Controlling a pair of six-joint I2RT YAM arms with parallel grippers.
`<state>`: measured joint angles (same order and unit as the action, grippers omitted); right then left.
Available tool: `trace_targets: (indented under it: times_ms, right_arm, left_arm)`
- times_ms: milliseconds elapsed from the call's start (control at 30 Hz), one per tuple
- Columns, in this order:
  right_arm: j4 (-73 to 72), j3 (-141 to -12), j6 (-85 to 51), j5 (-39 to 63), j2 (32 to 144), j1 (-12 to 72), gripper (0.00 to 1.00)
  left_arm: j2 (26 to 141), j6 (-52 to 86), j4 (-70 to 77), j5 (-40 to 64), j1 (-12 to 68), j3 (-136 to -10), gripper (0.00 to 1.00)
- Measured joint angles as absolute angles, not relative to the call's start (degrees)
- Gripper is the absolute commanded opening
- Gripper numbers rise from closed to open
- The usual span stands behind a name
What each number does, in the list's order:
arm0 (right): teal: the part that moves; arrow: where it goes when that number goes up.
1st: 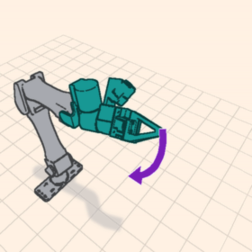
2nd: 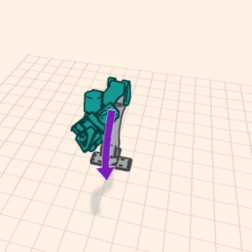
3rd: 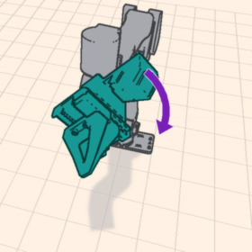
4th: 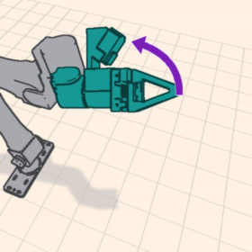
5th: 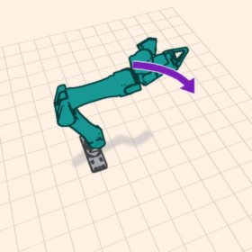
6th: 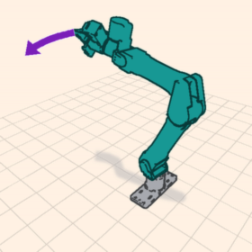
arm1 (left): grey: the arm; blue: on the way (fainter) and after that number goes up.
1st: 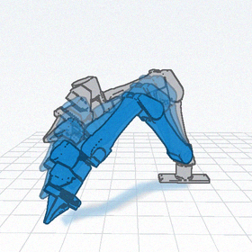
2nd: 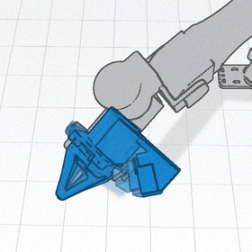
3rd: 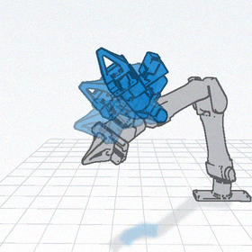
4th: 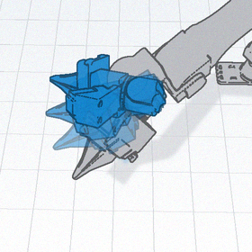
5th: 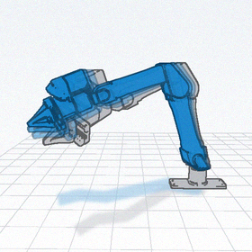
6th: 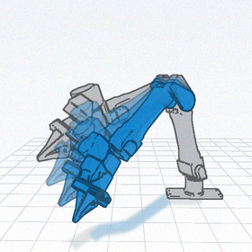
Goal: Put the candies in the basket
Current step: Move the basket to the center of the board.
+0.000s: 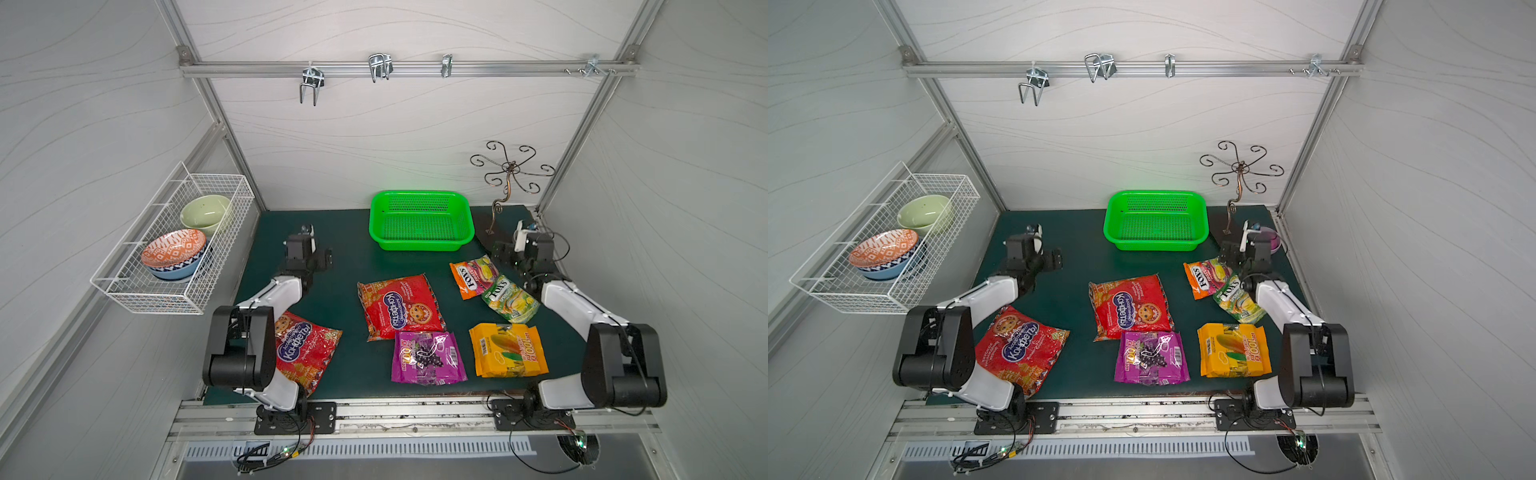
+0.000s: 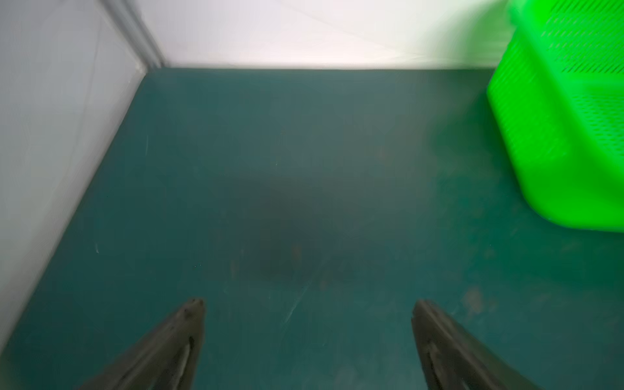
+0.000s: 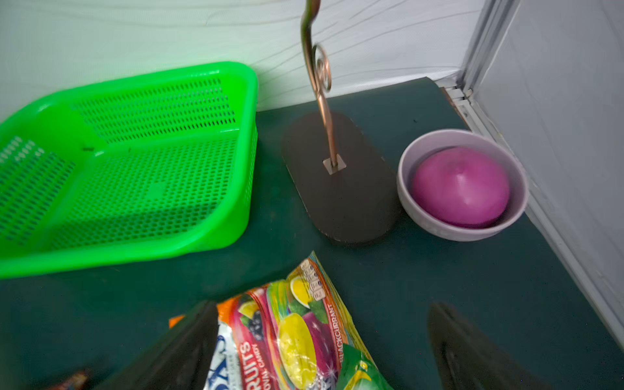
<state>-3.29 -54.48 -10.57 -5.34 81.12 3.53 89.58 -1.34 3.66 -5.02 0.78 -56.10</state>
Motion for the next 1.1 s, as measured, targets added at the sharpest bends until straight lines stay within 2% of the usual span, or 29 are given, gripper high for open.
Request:
trace_targets:
  times_ms: [100, 233, 433, 700, 767, 900, 1000, 1100]
  right_arm:
    - [5.3, -63.1, -15.6, -2.9, 81.5, 3.4, 0.99]
    - [10.3, -64.8, -17.7, -0.8, 83.6, 5.5, 0.99]
    - [15.9, -71.6, -19.8, 2.0, 96.7, 10.7, 0.92]
    - [17.5, -83.7, -25.2, 3.1, 110.9, 12.1, 0.77]
    - [18.1, -87.4, -26.3, 2.9, 113.8, 12.1, 0.70]
    - [19.6, -92.3, -27.9, 1.7, 117.4, 12.4, 0.62]
    - [20.5, -94.0, -27.6, 0.0, 118.8, 13.5, 0.50]
    - [22.0, -94.2, -27.0, -1.2, 118.8, 15.4, 0.43]
  left_arm:
    - [89.5, -1.8, -4.5, -1.3, 0.9, -62.7, 0.99]
    - [89.7, -2.0, -15.6, 5.0, 0.9, -65.6, 0.99]
    - [89.8, -3.5, -23.1, 14.6, 0.9, -65.3, 0.99]
    - [88.8, -4.9, -24.2, 19.1, 0.9, -60.2, 0.99]
    - [88.8, -4.9, -23.9, 19.2, 0.9, -60.3, 0.99]
    - [88.8, -4.9, -23.9, 19.2, 0.9, -60.3, 0.98]
    - [88.8, -4.9, -23.7, 18.9, 0.9, -60.2, 0.98]
    - [88.8, -4.9, -23.7, 18.1, 0.9, -60.2, 0.98]
